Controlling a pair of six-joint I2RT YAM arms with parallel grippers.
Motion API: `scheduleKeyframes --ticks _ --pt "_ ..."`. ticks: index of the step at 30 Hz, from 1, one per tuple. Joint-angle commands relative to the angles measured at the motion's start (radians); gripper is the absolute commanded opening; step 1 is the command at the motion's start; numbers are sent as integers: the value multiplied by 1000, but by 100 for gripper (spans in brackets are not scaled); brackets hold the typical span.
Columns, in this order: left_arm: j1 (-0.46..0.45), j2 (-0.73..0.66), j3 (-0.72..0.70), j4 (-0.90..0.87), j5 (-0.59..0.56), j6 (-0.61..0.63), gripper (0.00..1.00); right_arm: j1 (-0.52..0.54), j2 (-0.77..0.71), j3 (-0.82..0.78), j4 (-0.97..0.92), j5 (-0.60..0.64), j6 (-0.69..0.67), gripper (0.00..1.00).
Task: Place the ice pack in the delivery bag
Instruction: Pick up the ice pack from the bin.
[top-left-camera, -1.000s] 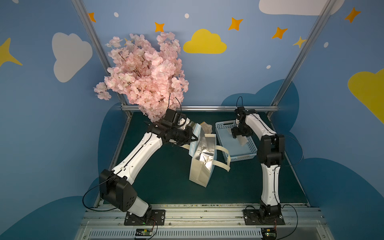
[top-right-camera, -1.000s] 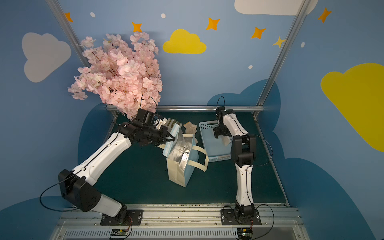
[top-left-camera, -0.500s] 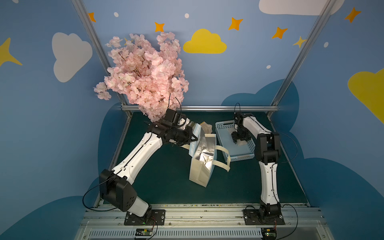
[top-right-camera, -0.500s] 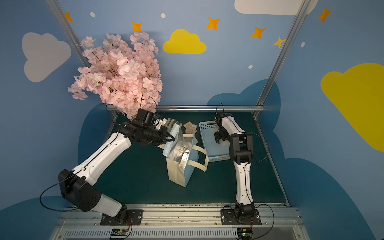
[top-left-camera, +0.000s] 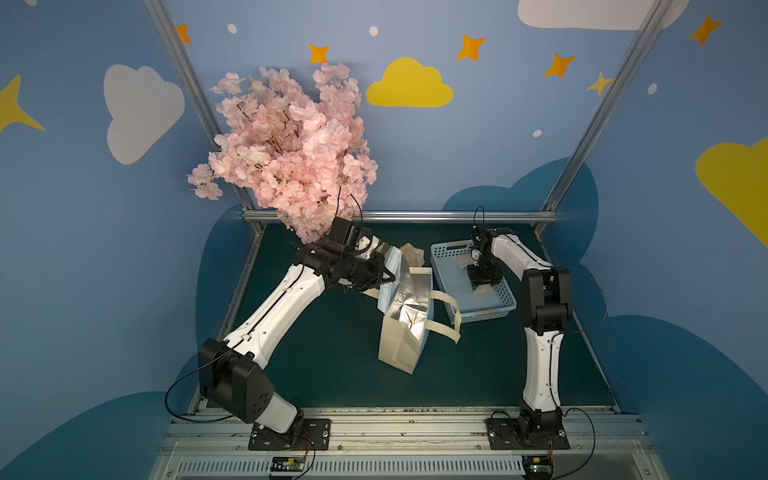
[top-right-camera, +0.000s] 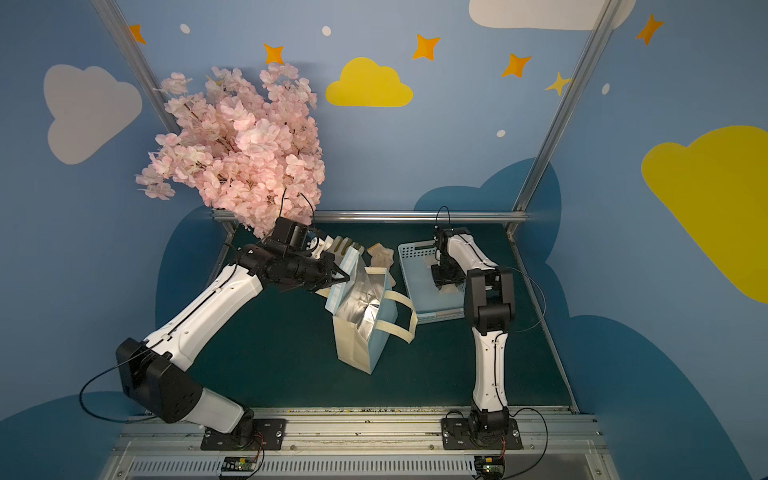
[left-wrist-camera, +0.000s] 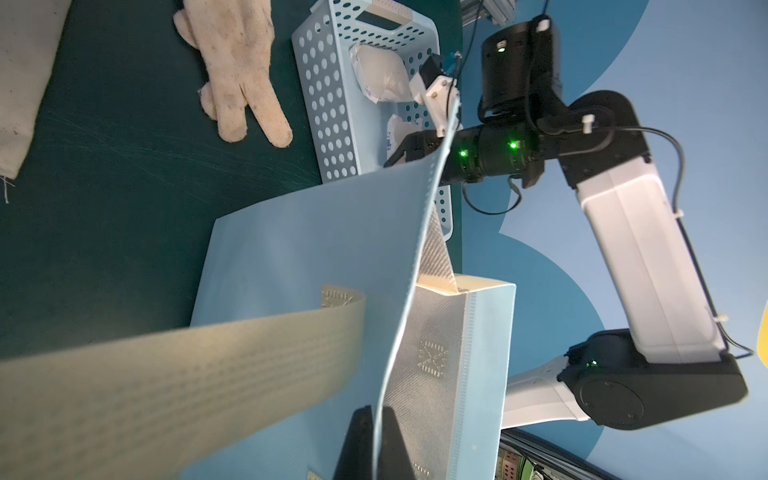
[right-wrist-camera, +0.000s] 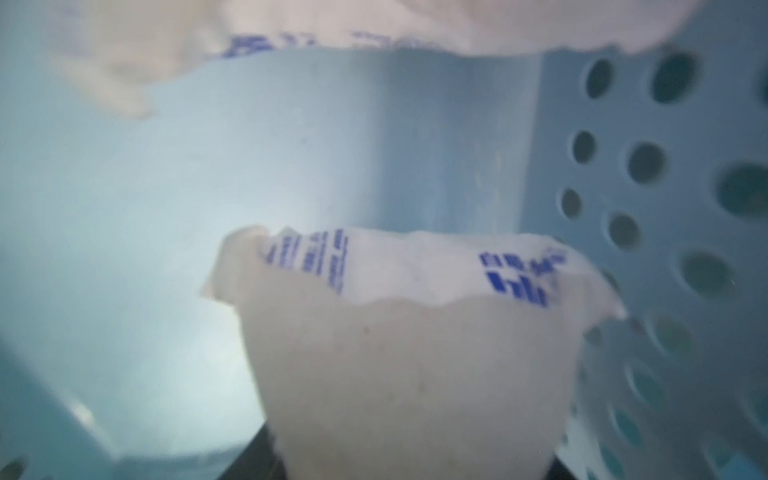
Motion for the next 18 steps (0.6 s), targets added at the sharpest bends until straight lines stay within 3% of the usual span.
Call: scheduleKeyframes --ticks 1,5,7,11,18 --pt "4 -22 24 -11 6 -5 3 34 -224 6 -2 -76 -9 23" --pt "4 -20 25 -7 6 -4 3 99 -400 5 0 -156 -42 23" --pt "4 -14 25 -3 13 -5 3 132 -468 4 20 -270 -56 23" --pt "4 -1 29 4 26 -10 3 234 -600 -50 136 -376 -56 22" --pt "4 8 39 5 26 -8 3 408 -697 -125 309 -529 -64 24"
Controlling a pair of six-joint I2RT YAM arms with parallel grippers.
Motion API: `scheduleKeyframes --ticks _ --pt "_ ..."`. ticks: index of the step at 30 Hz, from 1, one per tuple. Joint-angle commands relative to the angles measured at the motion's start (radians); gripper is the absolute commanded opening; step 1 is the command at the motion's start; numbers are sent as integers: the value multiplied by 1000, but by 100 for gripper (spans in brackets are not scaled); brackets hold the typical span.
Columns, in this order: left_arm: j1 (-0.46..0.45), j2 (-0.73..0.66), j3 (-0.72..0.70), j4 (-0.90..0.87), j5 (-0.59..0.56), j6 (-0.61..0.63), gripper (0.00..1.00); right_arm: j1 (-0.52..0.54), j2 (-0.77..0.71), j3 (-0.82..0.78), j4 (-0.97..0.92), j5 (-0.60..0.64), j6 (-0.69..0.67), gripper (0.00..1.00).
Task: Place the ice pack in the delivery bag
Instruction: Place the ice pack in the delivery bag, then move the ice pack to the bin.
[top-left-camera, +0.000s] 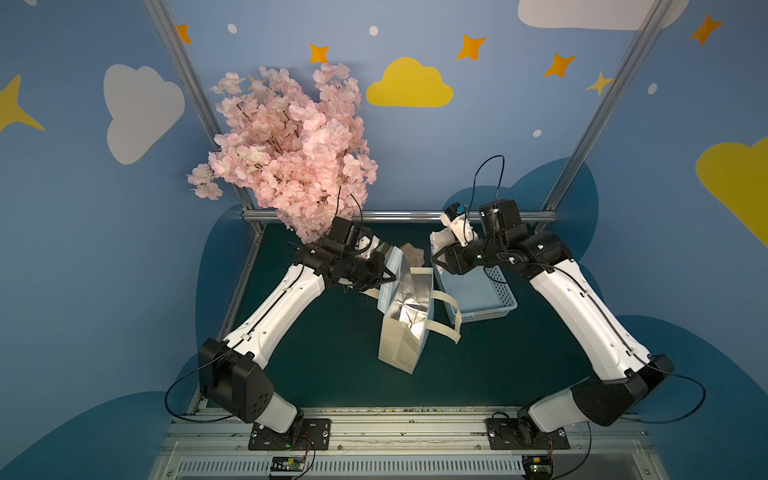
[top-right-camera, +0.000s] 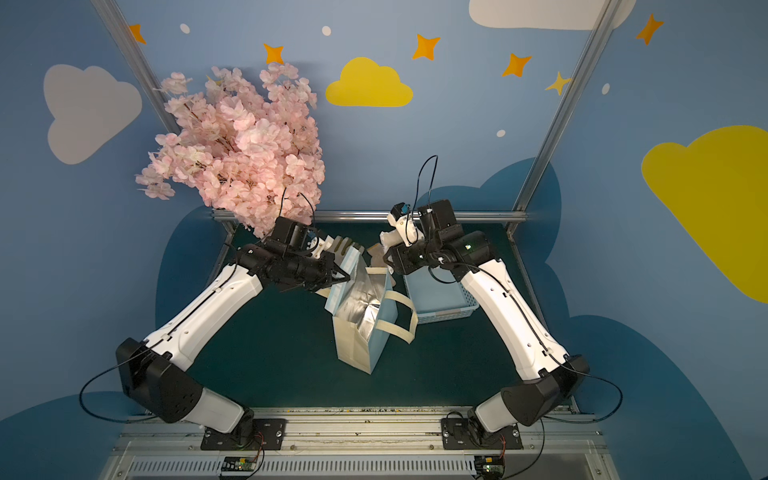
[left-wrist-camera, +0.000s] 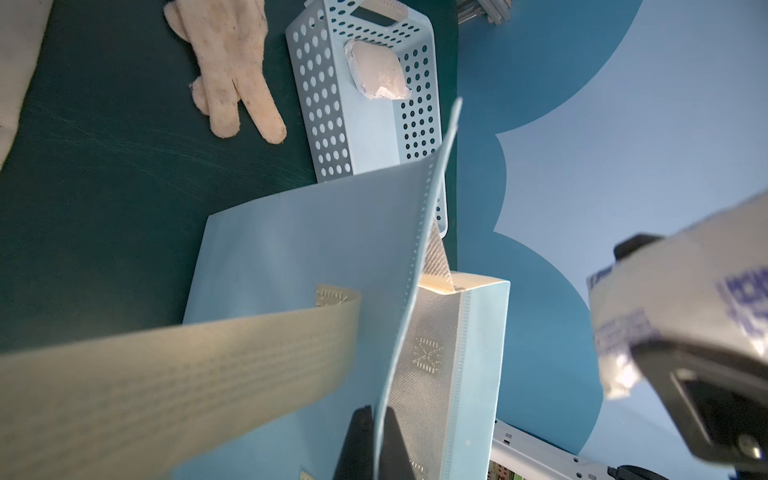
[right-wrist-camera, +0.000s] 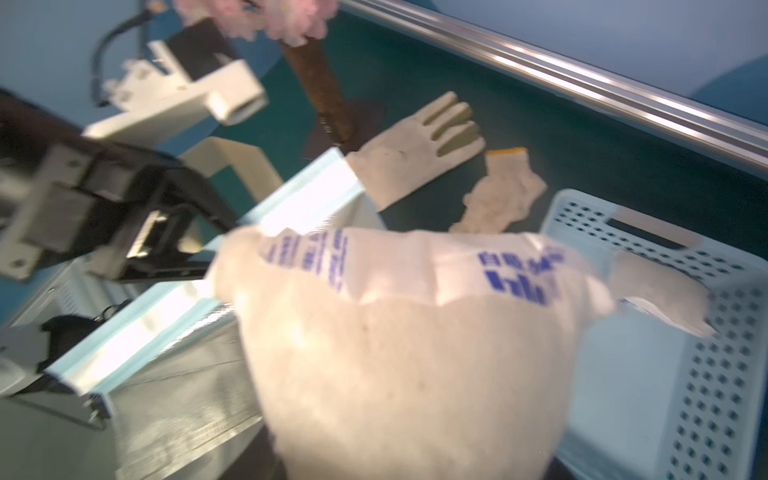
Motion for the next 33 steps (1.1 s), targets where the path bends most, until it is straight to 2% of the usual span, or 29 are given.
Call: scheduleKeyframes --ticks 1,4,6,8,12,15,19,26,30,31,33 --pt "4 9 35 2 9 4 3 54 -1 -14 109 -119 -18 24" --pt "4 12 40 1 11 8 3 104 27 -28 94 -115 -39 25" --pt "4 12 40 -2 8 11 3 117 39 -44 90 -116 -42 31" --pt "3 14 40 -5 3 15 3 124 43 -58 85 -111 -50 42" --pt "4 25 48 -9 3 17 3 118 42 -34 41 -70 -88 73" --pt "4 30 53 -10 -1 21 3 77 32 8 19 -56 -93 87" --pt "4 36 67 -24 -11 28 3 -20 31 74 3 -54 -79 91" --pt "4 33 73 -35 -30 38 3 -246 141 96 -34 3 -52 85" --pt "4 32 74 -39 -35 39 3 -305 274 114 -37 137 -116 86" --pt "4 32 73 -40 -36 39 3 -311 312 123 -27 211 -116 88" --pt "4 31 74 -41 -35 38 3 -324 387 149 -9 255 -181 91"
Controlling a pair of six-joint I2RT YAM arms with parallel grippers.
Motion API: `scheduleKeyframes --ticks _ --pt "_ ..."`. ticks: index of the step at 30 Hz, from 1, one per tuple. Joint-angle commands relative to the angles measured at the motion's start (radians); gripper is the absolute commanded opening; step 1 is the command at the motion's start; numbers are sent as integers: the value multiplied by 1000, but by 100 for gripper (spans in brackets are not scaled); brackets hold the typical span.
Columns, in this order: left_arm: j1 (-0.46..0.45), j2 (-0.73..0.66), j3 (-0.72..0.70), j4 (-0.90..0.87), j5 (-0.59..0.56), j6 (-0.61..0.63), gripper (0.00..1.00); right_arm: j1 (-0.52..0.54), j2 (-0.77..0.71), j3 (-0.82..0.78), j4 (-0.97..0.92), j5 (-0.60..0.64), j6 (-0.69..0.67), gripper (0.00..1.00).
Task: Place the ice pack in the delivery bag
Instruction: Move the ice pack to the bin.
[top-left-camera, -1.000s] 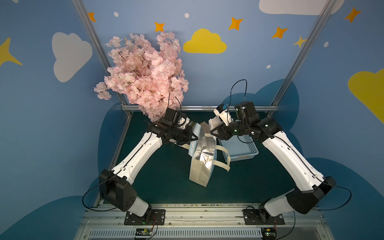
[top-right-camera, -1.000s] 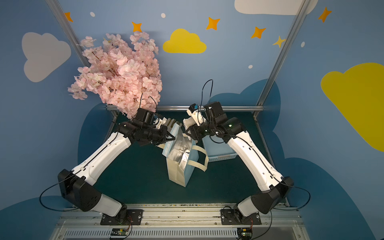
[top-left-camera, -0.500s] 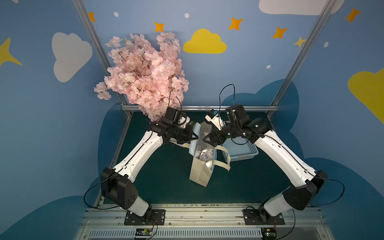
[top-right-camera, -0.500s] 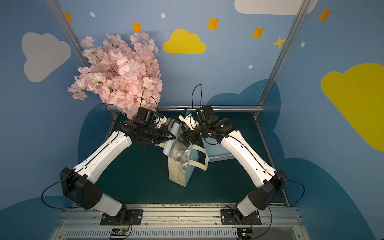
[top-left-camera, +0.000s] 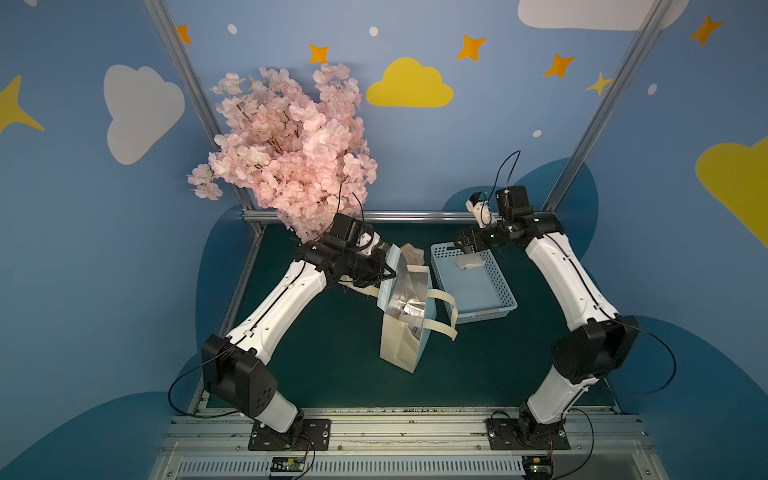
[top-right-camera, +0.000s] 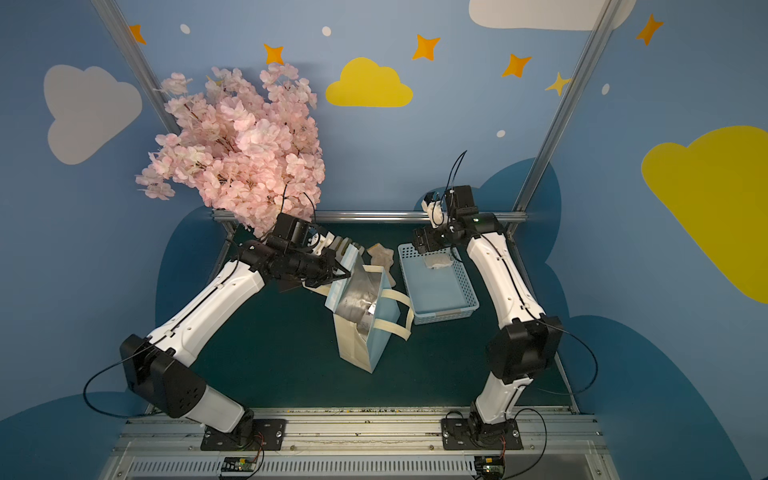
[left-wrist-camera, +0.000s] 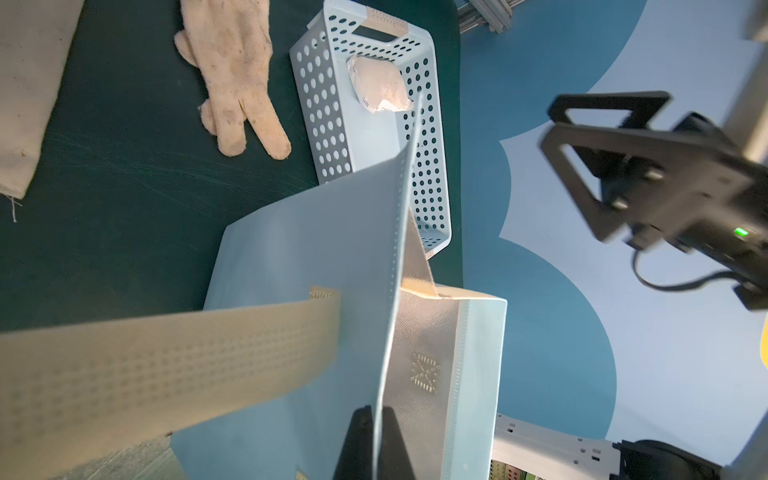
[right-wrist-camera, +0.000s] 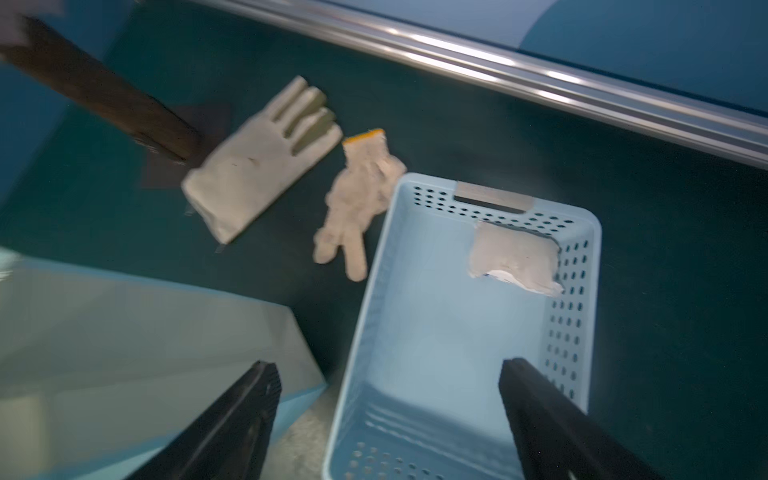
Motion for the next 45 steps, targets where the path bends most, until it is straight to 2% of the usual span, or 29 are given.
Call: scheduleKeyframes --ticks 1,4,13,26,36,45 --pt "4 0 25 -19 -9 15 3 -16 116 52 -15 150 -98 94" --pt "1 -5 23 -23 -18 14 3 -37 220 116 -15 124 -168 97" --pt "4 -30 2 -33 -46 -3 3 -77 442 240 2 78 -289 98" --pt "-1 -65 -38 -33 -83 -31 3 -91 612 328 20 15 -310 98" --pt "-7 -59 -32 -31 -92 -35 3 -91 579 255 -84 60 -258 98" --pt "-9 -34 -13 -30 -78 -21 3 -57 381 -21 -93 43 -224 98"
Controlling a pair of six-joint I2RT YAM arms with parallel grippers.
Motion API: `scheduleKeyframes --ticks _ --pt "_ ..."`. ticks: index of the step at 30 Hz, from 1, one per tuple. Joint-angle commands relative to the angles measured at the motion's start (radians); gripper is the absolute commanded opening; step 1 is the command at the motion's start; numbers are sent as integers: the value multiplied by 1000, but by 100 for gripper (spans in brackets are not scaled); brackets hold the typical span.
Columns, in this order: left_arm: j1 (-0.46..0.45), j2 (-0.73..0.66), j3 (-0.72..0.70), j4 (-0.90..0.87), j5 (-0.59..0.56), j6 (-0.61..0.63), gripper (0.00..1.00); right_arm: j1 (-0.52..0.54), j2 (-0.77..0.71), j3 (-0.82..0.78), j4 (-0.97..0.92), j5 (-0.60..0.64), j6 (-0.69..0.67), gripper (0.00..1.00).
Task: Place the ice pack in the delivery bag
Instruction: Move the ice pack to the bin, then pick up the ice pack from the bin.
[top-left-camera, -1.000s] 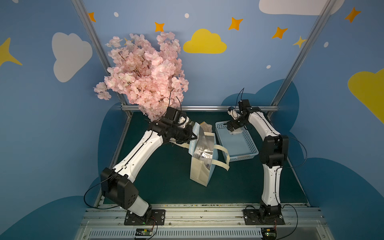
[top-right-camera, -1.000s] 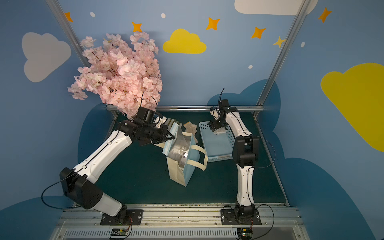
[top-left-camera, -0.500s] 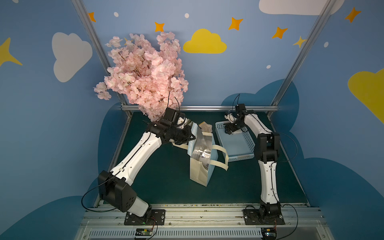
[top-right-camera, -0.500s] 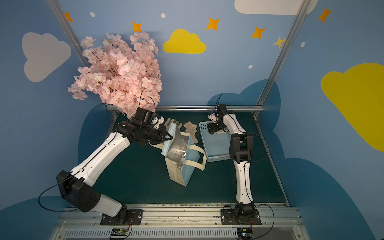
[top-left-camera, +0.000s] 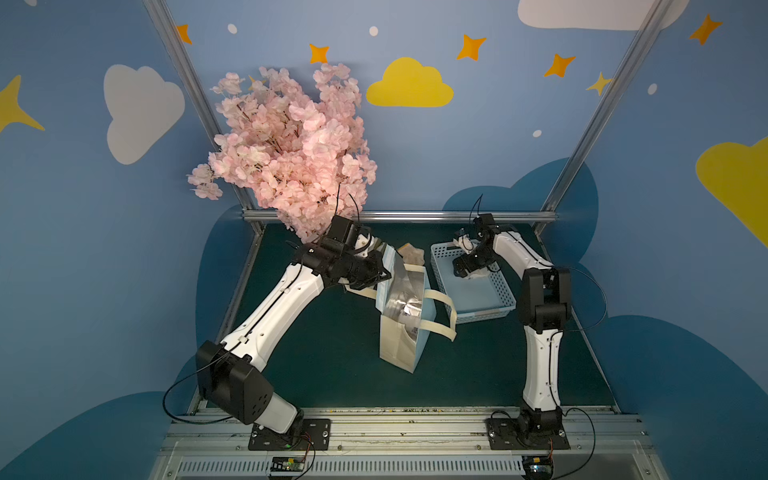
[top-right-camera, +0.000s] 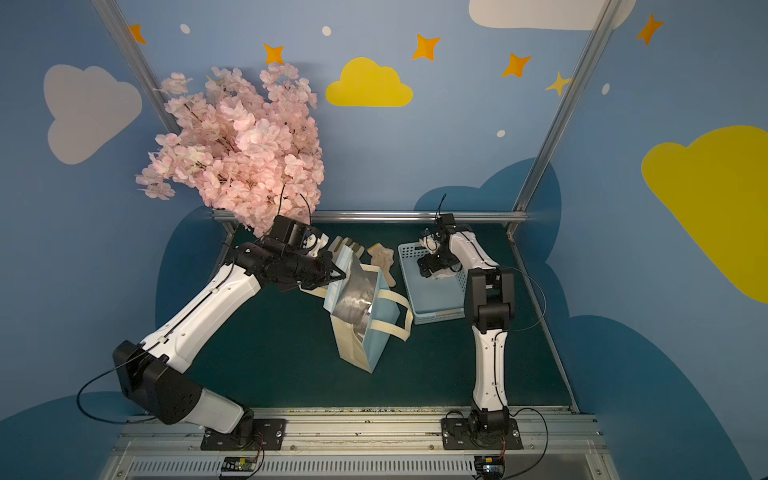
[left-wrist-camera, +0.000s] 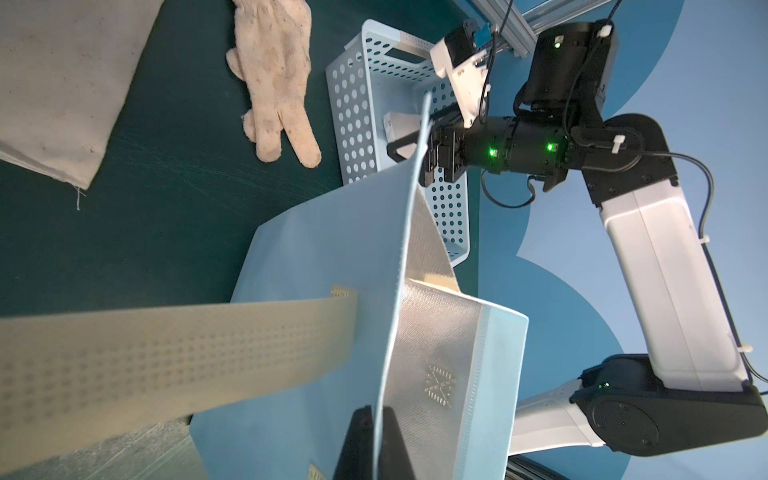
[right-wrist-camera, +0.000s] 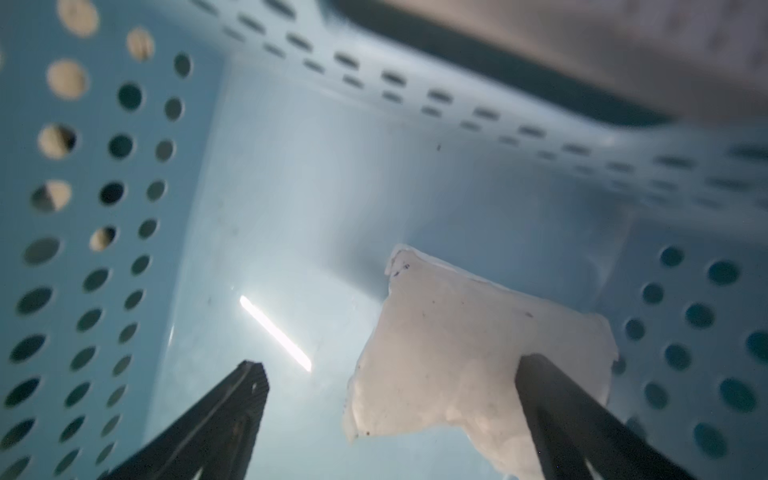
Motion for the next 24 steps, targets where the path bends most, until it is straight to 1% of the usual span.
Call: scheduleKeyframes --ticks 1,4,6,7,9,12,14,15,17,19,20,22,24 --pt "-5 9 15 -11 5 16 3 32 -70 -72 -88 -4 21 98" --pt "-7 20 26 -11 13 22 3 44 -106 -82 -94 29 12 98" --pt "-8 21 29 -11 15 25 3 38 -117 -70 -100 74 7 98" --pt "-7 20 29 -12 17 26 3 33 -115 -52 -111 97 15 98" --pt "-10 21 27 -11 17 29 3 21 -110 6 -166 118 83 98" --pt "-10 19 24 -14 9 32 3 33 -119 74 -250 178 267 98" --pt "-8 18 23 -12 2 35 3 63 -134 76 -286 254 428 98" --pt "-8 21 23 -12 1 36 3 79 -140 70 -295 248 486 98" --pt "-8 27 27 -11 5 41 3 115 -142 66 -302 324 642 98" --pt "-9 34 35 -10 12 47 3 138 -124 92 -333 355 787 98" --pt "-8 40 38 -11 16 50 3 140 -114 97 -339 354 866 98" --pt "-8 47 43 -11 20 59 3 129 -95 103 -338 310 979 98" --pt "-8 53 47 -11 27 63 3 118 -68 123 -337 291 1054 98"
